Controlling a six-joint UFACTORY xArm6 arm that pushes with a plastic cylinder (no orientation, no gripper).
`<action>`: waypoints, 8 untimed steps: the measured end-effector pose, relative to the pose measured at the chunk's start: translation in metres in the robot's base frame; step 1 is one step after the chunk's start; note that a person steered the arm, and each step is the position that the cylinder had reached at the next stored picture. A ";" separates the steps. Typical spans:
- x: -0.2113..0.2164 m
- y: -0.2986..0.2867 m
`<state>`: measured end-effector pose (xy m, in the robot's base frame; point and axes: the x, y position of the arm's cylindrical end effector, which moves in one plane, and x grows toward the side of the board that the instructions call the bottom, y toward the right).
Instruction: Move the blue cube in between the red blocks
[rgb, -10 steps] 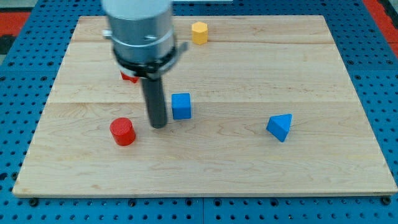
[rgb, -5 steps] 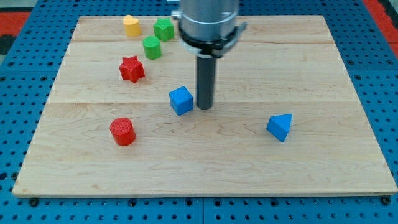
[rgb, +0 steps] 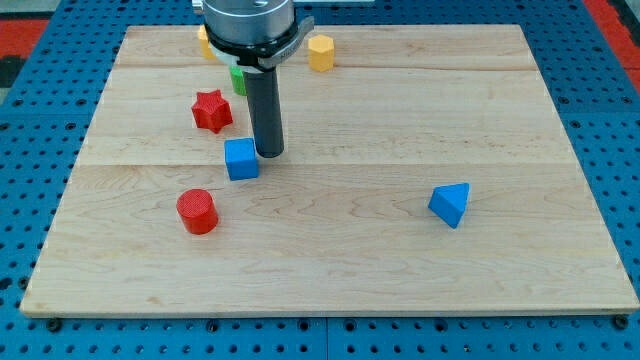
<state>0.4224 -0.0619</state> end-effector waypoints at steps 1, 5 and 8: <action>-0.001 0.000; 0.001 0.044; 0.019 -0.042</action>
